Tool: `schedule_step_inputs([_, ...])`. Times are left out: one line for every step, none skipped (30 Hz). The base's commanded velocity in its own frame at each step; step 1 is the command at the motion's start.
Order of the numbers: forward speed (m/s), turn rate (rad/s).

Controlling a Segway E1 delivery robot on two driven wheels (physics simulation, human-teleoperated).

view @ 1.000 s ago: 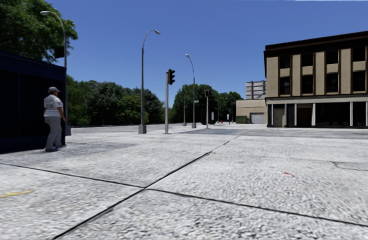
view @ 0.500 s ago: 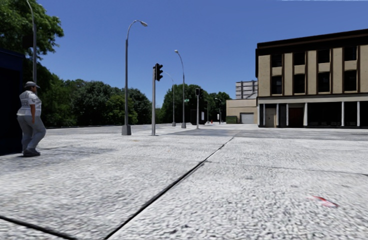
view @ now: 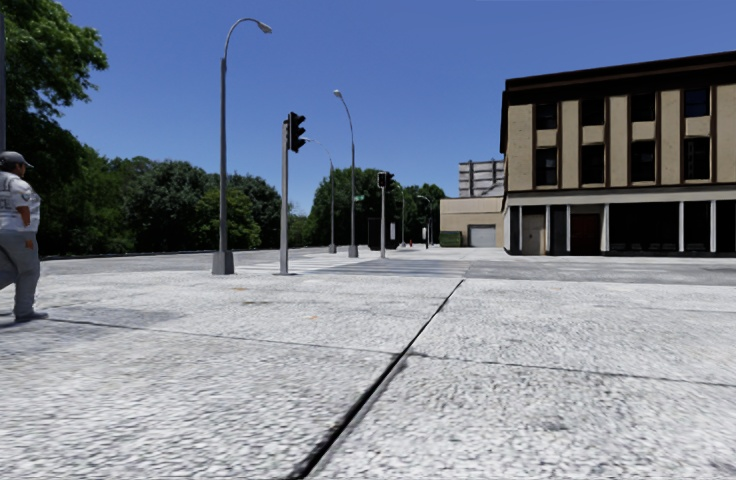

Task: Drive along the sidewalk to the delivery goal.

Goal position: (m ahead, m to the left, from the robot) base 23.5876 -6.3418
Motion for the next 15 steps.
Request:
schedule_step_inputs([2.00, 0.00])
schedule_step_inputs([2.00, 0.00])
schedule_step_inputs([2.00, 0.00])
schedule_step_inputs([2.00, 0.00])
schedule_step_inputs([2.00, 0.00])
schedule_step_inputs([2.00, 0.00])
schedule_step_inputs([2.00, 0.00])
schedule_step_inputs([2.00, 0.00])
schedule_step_inputs([2.00, 0.00])
schedule_step_inputs([2.00, 0.00])
schedule_step_inputs([2.00, 0.00])
schedule_step_inputs([2.00, 0.00])
schedule_step_inputs([2.00, 0.00])
schedule_step_inputs([2.00, 0.00])
schedule_step_inputs([2.00, 0.00])
